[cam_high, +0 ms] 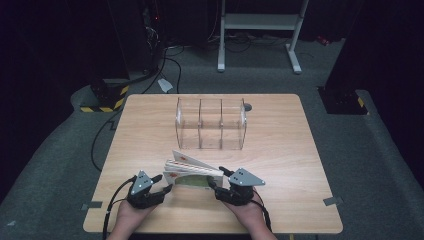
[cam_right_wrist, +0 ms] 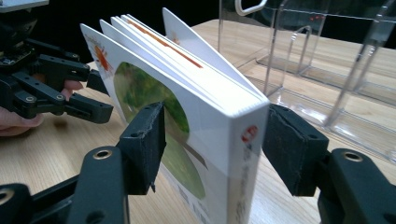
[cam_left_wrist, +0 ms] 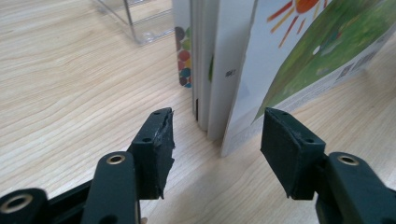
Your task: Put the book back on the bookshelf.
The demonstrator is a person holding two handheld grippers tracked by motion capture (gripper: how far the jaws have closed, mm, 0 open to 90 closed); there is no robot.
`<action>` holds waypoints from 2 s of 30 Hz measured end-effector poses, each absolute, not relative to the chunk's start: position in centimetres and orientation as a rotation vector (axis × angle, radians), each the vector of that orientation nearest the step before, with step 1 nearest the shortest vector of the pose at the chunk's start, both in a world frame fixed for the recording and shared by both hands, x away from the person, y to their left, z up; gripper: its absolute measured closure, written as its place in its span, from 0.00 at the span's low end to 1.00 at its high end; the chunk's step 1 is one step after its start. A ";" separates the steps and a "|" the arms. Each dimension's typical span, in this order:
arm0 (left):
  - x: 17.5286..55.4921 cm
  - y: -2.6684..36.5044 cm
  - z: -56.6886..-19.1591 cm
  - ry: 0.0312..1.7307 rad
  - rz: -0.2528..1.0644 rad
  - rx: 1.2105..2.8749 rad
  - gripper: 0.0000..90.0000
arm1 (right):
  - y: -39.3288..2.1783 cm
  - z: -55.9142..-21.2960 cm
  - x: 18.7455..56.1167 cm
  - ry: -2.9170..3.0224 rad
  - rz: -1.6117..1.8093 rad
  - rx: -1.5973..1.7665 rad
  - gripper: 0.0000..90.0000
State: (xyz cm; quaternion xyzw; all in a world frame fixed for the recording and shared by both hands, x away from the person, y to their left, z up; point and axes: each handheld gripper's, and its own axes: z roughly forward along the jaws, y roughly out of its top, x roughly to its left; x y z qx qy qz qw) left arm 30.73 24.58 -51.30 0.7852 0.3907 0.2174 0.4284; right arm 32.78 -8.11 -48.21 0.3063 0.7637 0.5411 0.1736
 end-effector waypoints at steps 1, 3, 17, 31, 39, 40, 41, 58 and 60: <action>30.7 24.7 -51.3 0.979 0.547 1.959 0.48 | -8.0 -48.2 32.9 2.168 1.532 0.866 0.44; 30.6 24.8 -51.3 0.995 0.546 1.949 0.47 | -7.8 -48.1 33.0 2.173 1.529 0.864 0.44; 30.4 26.6 -51.5 1.120 0.596 1.925 0.43 | -7.2 -48.0 33.6 2.195 1.541 0.856 0.52; 30.6 27.9 -51.8 1.214 0.644 1.930 0.42 | -7.1 -47.9 33.5 2.213 1.556 0.762 0.65; 30.7 27.8 -51.9 1.220 0.658 1.946 0.42 | -6.9 -47.9 33.1 2.225 1.557 0.726 0.73; 30.8 27.9 -51.9 1.221 0.657 1.949 0.42 | -6.9 -47.9 33.0 2.222 1.558 0.717 0.76; 30.8 27.9 -51.9 1.223 0.651 1.949 0.42 | -6.8 -47.9 32.9 2.221 1.556 0.711 0.78; 31.1 27.8 -51.9 1.228 0.657 1.945 0.42 | -5.9 -47.5 31.7 2.186 1.503 0.715 0.84; 31.2 27.8 -51.9 1.232 0.654 1.943 0.42 | -5.8 -47.2 31.4 2.175 1.497 0.708 0.84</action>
